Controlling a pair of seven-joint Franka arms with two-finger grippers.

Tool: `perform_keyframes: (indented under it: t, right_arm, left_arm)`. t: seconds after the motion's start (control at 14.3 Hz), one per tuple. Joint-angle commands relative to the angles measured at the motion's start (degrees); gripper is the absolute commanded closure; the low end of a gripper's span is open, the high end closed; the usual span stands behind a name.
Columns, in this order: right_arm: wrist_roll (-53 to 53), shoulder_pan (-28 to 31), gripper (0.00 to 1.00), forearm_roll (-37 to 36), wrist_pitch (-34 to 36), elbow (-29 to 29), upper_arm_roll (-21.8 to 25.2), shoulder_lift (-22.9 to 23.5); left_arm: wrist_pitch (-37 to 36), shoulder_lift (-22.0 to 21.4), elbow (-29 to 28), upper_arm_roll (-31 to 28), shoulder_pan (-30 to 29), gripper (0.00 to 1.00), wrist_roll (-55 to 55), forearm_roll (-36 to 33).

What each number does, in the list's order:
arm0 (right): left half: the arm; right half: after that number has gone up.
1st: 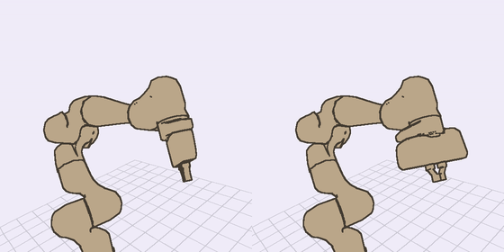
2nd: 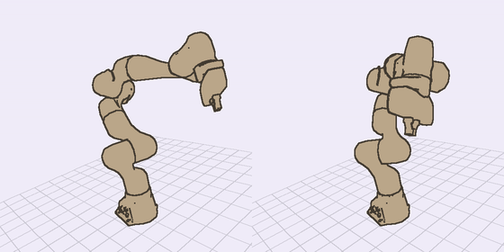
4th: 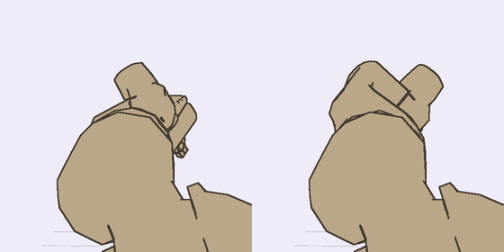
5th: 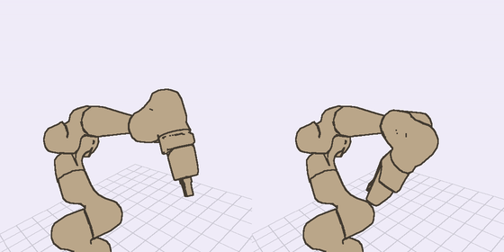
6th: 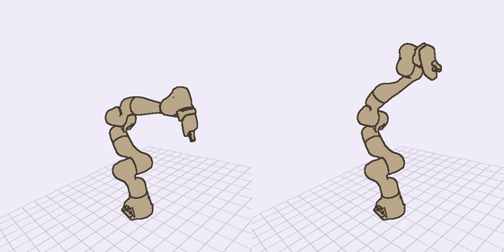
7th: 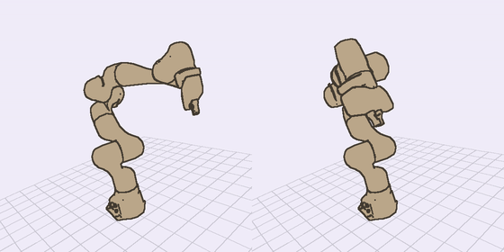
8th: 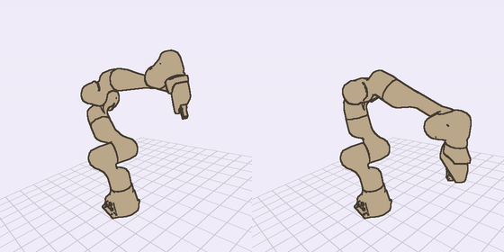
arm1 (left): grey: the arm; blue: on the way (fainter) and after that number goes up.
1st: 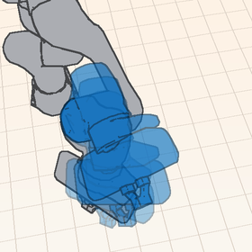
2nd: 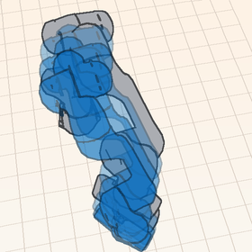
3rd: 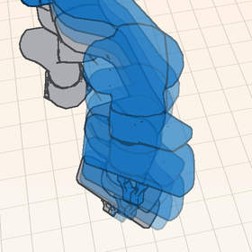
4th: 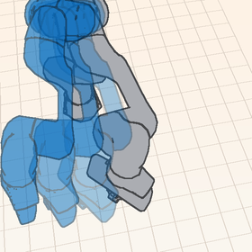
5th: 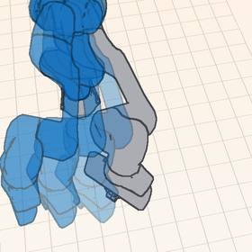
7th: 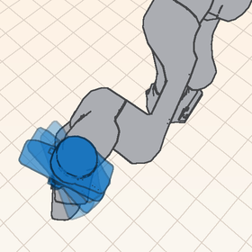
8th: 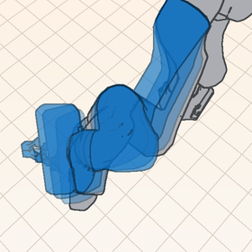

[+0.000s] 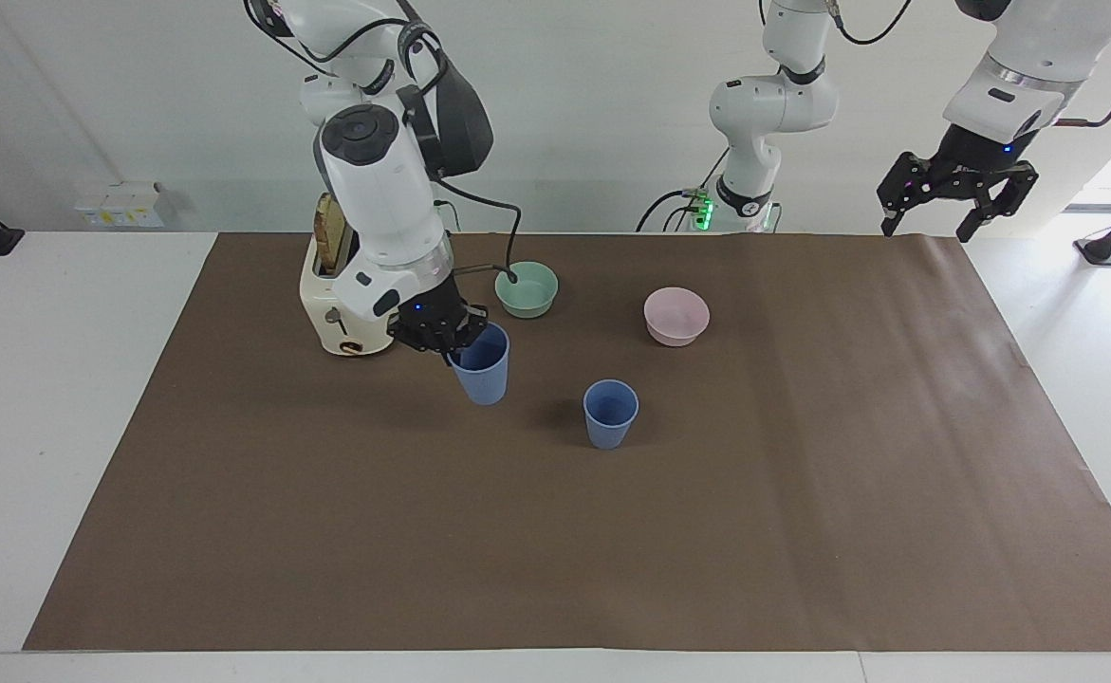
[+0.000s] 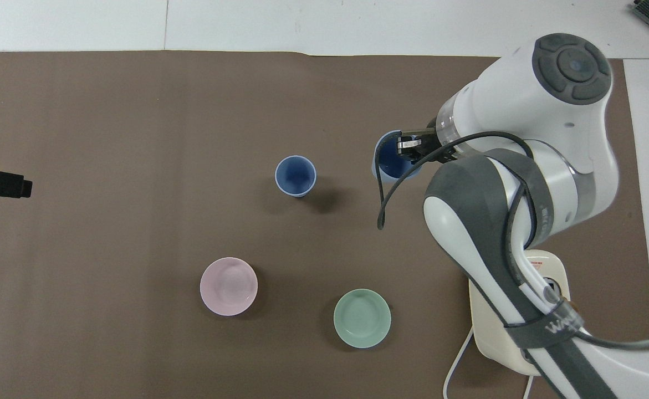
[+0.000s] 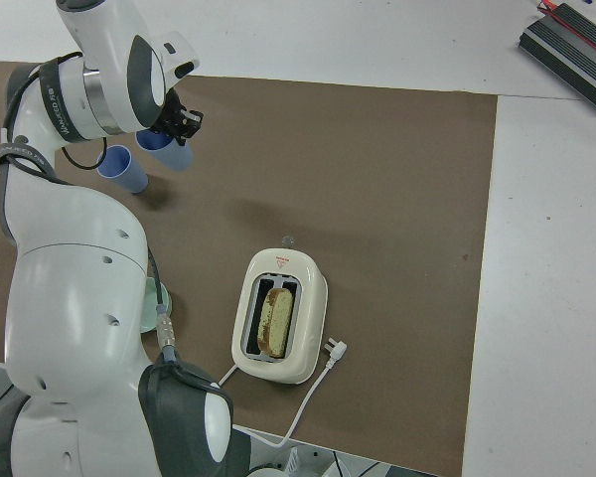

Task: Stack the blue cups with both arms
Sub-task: 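Carry the blue cup with the right gripper over the placed cup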

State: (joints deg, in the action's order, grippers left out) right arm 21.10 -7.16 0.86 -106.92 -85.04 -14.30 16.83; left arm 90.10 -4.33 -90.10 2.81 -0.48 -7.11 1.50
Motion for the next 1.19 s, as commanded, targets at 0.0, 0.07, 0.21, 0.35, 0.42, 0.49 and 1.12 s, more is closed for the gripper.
perform_keyframes:
  t: [0.0,0.07,0.21,0.35,0.42,0.49,1.12]
  right_arm:
    - [5.3,-3.4,1.00,-1.0,0.2,5.9,0.0,3.5]
    - [6.5,-4.3,1.00,-1.0,0.2,7.1,0.0,3.8]
    - [9.2,-6.2,1.00,-1.0,-0.4,8.1,-0.3,4.9]
    - [12.0,-9.1,1.00,-1.0,-0.6,10.2,0.1,7.5]
    - [14.1,-10.4,1.00,-1.3,-0.6,12.0,0.2,9.0]
    - [15.1,-11.1,1.00,-1.9,-0.6,12.8,0.2,10.1]
    - [16.7,-12.8,1.00,-2.4,-3.6,13.3,0.0,13.0]
  left_arm:
    - [-0.7,1.9,2.3,0.6,-0.1,0.00,-0.6,-0.2]
    - [-0.7,1.4,1.8,0.6,0.0,0.00,-0.7,-0.2]
    - [-0.7,1.0,1.0,0.6,-0.4,0.00,-0.8,-0.1]
    - [-0.7,0.9,1.0,0.7,-0.8,0.00,-1.0,-0.1]
    - [-0.8,1.0,1.2,0.7,-0.7,0.00,-0.8,0.0]
    - [-0.8,1.0,1.1,0.7,-0.4,0.00,-0.7,0.0]
    - [-1.6,0.9,1.2,0.4,-0.8,0.00,-0.6,0.0]
